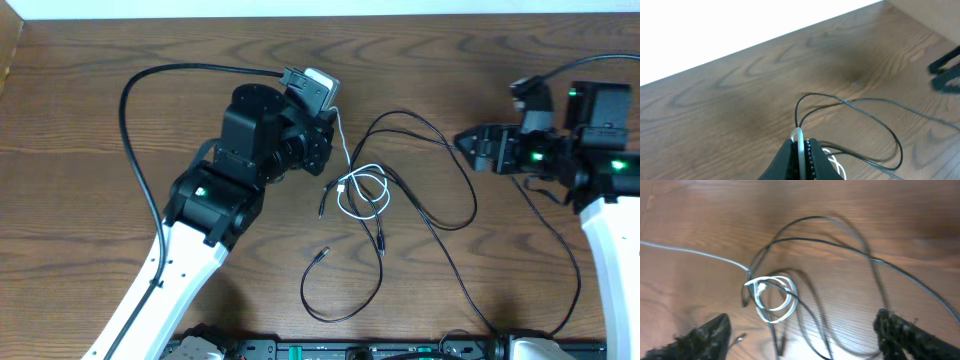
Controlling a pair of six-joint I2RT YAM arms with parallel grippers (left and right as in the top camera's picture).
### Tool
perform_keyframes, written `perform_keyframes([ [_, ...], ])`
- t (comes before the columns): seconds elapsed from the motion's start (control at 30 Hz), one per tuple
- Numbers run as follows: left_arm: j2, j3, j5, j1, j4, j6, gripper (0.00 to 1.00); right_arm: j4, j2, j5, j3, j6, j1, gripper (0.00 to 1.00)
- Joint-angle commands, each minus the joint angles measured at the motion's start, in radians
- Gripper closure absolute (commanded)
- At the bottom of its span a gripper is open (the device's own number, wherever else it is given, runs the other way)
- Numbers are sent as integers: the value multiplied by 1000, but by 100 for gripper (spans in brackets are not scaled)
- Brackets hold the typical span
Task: Untangle cables
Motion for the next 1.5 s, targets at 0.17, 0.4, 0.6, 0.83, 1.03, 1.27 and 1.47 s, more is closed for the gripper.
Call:
perform_keyframes([
  [0.17, -53, -1, -3, 3, 8, 14, 92, 119, 114, 68, 1, 106, 262, 34],
  [0.4, -78, -1, -3, 3, 3, 14, 92, 246, 283, 194, 1, 223, 406, 40],
  [0.6, -106, -1, -3, 3, -5, 14, 92, 335, 378, 264, 1, 307, 458, 48],
  [0.83, -124, -1, -2, 3, -23, 14, 92, 378, 390, 292, 1, 379, 469, 51],
  [1.03, -124, -1, 25, 3, -23, 13, 92, 430, 390, 308, 1, 455, 518, 53],
  [1.27, -131, -1, 47, 3, -23, 14, 92, 422, 390, 444, 1, 539, 589, 57],
  [1.47, -146, -1, 47, 3, -22, 14, 92, 385, 390, 516, 1, 589, 616, 58],
])
